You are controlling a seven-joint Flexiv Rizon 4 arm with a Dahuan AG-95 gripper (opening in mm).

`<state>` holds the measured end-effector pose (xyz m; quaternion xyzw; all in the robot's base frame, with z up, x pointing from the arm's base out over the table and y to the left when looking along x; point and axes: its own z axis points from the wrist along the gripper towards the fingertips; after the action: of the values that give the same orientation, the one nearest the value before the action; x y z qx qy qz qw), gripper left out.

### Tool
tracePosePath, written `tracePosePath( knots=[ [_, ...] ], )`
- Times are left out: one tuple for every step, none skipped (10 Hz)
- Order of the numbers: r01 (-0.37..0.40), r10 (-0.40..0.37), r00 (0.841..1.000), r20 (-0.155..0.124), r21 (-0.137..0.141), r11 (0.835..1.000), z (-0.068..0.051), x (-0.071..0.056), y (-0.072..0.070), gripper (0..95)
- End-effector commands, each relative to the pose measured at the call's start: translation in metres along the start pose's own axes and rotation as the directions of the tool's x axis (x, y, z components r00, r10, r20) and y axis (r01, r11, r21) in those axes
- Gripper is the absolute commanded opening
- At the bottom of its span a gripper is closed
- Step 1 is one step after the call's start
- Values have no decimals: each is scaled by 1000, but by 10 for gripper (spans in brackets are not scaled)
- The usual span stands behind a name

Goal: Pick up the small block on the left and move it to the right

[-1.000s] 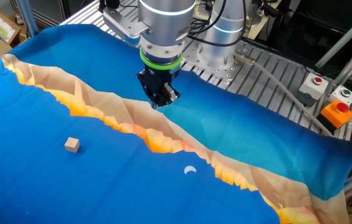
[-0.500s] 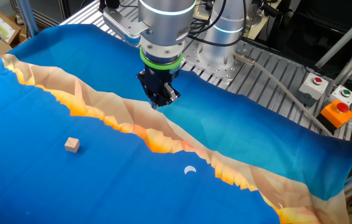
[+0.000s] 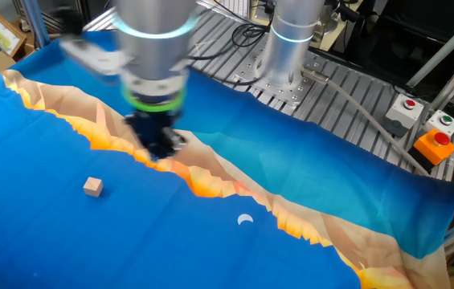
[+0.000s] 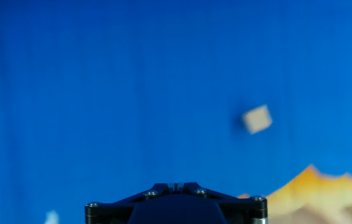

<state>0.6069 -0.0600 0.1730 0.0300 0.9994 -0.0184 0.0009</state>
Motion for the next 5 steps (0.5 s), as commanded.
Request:
tracePosePath(
  knots=[
    [92, -92, 995, 24, -1, 996, 14, -45, -70, 0],
    [121, -121, 992, 30, -2, 993, 17, -54, -90, 0],
    [131, -131, 991, 31, -3, 991, 18, -59, -99, 0],
    [136, -135, 990, 33, 1, 991, 16, -64, -104, 0],
    [136, -136, 990, 34, 5, 991, 14, -71, -109, 0]
  ],
)
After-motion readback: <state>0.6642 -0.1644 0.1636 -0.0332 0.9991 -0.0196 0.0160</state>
